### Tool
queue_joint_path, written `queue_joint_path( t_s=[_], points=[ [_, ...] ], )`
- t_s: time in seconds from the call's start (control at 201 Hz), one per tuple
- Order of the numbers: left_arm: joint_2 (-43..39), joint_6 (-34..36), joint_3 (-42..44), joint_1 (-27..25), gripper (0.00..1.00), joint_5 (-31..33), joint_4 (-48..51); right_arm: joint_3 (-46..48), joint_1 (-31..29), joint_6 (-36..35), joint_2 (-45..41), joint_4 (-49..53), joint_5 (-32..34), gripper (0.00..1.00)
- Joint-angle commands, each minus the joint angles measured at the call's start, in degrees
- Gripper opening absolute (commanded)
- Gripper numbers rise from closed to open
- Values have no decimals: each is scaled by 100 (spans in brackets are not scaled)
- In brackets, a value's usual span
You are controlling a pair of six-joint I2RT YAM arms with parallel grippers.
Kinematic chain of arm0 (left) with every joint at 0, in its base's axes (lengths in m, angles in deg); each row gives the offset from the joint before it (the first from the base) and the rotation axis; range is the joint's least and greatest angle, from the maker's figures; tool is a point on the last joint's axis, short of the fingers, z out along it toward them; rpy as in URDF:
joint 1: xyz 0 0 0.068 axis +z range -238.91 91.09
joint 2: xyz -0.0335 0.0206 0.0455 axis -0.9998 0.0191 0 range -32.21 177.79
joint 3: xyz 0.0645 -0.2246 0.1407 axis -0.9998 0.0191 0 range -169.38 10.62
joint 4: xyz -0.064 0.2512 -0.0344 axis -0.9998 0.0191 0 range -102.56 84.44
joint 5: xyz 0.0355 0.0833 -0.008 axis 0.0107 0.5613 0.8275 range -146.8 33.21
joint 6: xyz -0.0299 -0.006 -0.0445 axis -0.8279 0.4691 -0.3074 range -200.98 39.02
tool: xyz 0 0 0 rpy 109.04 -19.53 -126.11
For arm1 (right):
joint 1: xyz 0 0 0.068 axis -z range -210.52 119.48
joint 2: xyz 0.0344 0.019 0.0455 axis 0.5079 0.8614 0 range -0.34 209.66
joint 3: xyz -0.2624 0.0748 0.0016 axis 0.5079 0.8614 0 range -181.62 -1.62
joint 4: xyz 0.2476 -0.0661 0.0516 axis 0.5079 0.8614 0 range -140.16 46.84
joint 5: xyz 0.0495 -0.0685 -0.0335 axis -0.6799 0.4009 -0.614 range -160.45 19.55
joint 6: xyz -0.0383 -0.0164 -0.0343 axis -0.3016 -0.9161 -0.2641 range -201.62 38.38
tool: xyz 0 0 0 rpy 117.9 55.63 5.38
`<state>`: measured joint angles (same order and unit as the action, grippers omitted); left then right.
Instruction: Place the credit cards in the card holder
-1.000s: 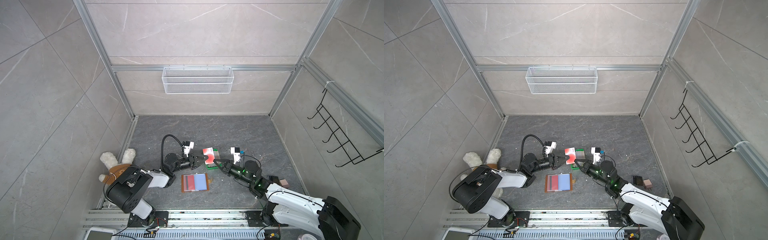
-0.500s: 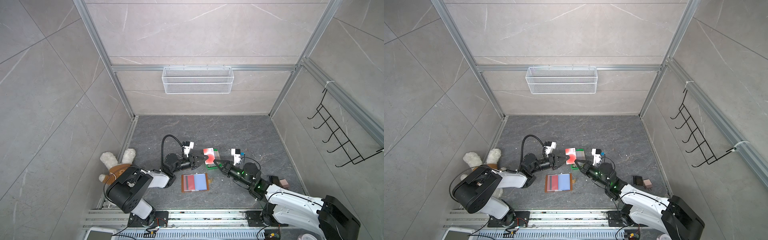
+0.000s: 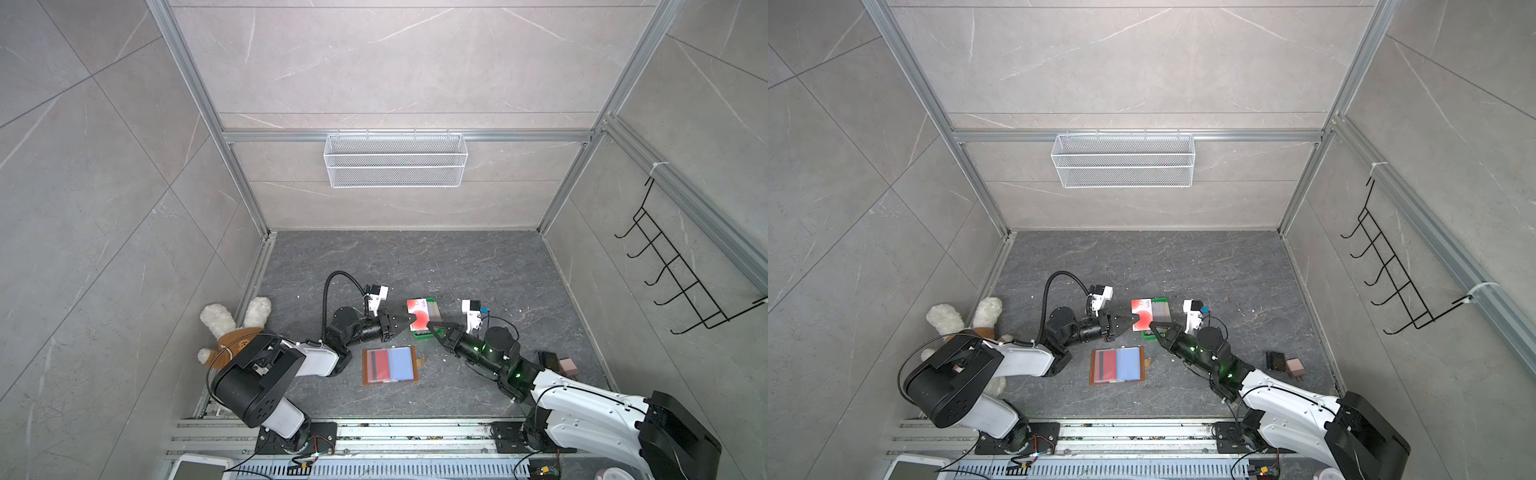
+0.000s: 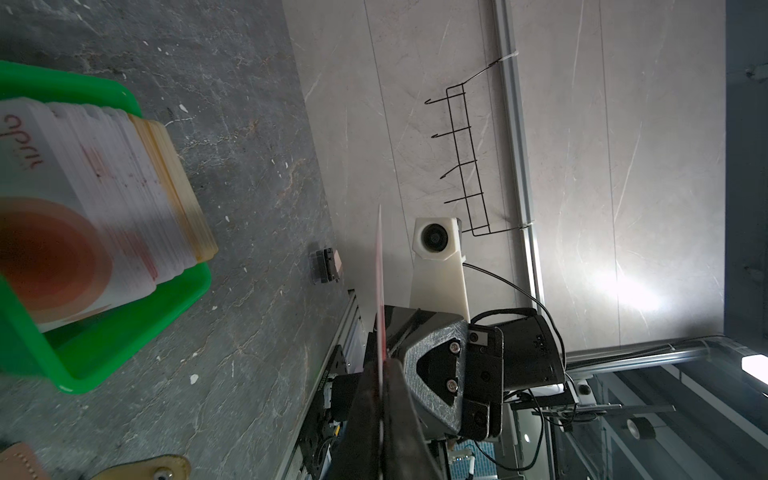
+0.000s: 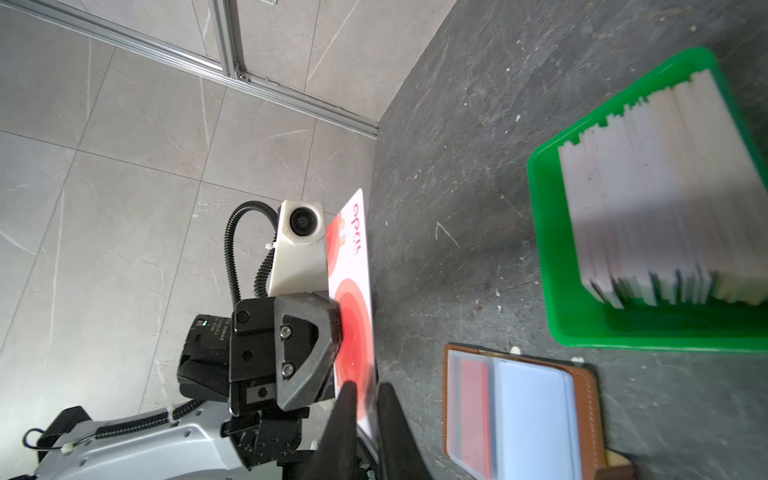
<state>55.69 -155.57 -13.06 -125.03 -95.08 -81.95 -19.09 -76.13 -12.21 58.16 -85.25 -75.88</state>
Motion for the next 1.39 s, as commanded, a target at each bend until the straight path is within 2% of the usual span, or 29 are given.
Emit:
queue_joint_path(
  t_s=[0.0,0.164,0.368,0.558,0.812,1.105,1.389],
  points=[
    [-279,489,9,0,0,146,499,-143,-50,-380,-313,638,177,27],
    [-691,1024,-119,35,0,162,1780,-286,-87,-717,-674,1447,372,36],
    [-1230,1721,-293,107,0,203,3414,-651,-439,-1263,-1022,2918,917,33],
    [-1663,1917,-122,145,0,171,4044,-865,-1061,-1446,-1019,3688,1551,30],
    [-2387,2017,222,161,0,223,4815,-1121,-1583,-1597,-605,4417,1822,28],
    [-2851,2087,686,269,0,377,5119,-1187,-2070,-1310,64,4391,2273,26],
    [-2887,2062,901,350,0,517,5056,-1291,-2165,-1327,920,3717,1935,24]
  ],
)
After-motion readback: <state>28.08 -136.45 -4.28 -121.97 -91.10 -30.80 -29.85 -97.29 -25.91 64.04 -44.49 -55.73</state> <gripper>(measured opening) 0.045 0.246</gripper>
